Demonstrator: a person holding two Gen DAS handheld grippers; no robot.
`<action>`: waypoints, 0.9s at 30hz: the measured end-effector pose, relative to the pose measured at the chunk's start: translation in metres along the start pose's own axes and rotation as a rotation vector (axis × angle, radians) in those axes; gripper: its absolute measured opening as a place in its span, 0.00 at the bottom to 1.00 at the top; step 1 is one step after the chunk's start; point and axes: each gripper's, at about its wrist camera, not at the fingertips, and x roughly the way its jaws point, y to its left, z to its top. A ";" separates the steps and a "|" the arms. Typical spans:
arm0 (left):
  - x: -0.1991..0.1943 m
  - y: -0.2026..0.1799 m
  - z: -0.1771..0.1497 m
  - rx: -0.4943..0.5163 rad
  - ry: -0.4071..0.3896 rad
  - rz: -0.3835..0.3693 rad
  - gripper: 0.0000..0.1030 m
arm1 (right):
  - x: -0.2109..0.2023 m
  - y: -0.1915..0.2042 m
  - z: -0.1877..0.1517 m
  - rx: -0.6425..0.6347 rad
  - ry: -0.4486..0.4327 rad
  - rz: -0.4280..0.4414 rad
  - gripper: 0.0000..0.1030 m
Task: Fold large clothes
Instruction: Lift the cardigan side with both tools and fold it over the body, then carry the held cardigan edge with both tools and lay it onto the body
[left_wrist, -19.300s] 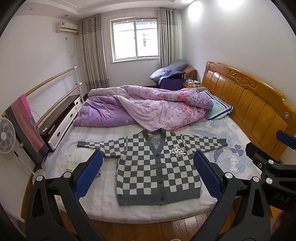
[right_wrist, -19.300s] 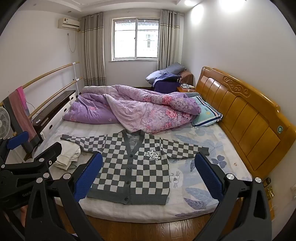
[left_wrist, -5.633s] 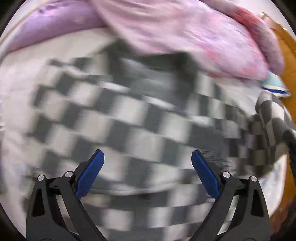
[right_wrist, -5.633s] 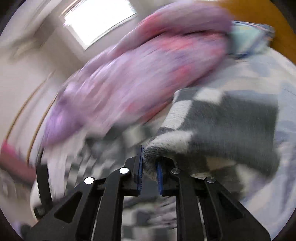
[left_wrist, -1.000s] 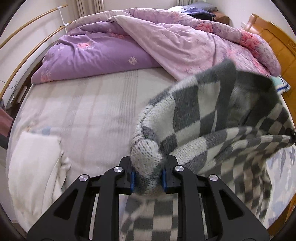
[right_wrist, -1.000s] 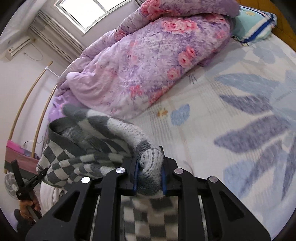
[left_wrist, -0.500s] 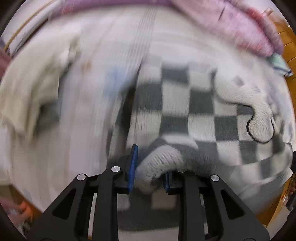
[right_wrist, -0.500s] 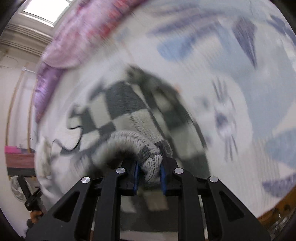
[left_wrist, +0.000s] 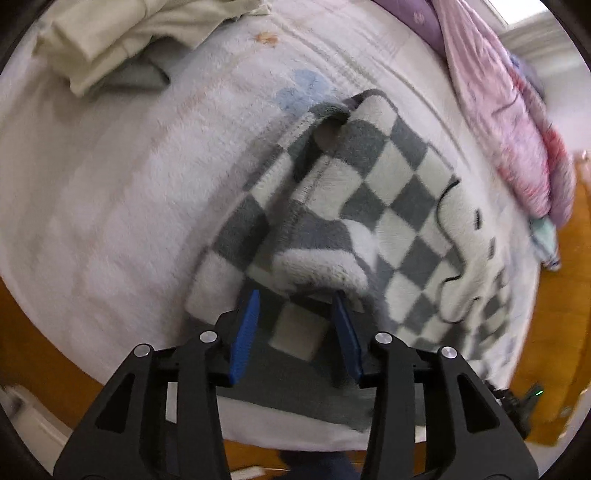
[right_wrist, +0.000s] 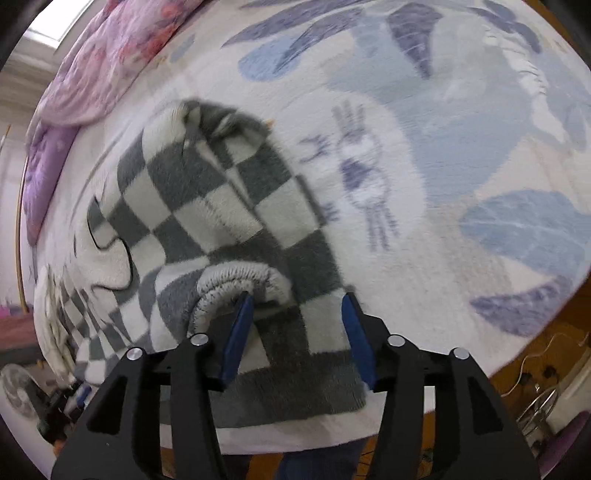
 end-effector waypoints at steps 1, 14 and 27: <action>0.000 0.000 -0.001 -0.026 0.003 -0.027 0.41 | -0.005 -0.004 0.000 0.045 -0.012 0.029 0.51; 0.003 0.021 -0.012 -0.441 0.006 -0.367 0.69 | 0.049 -0.001 0.013 0.501 0.050 0.208 0.62; 0.059 -0.004 0.031 -0.258 0.103 -0.152 0.13 | 0.054 0.016 0.025 0.303 0.077 0.165 0.22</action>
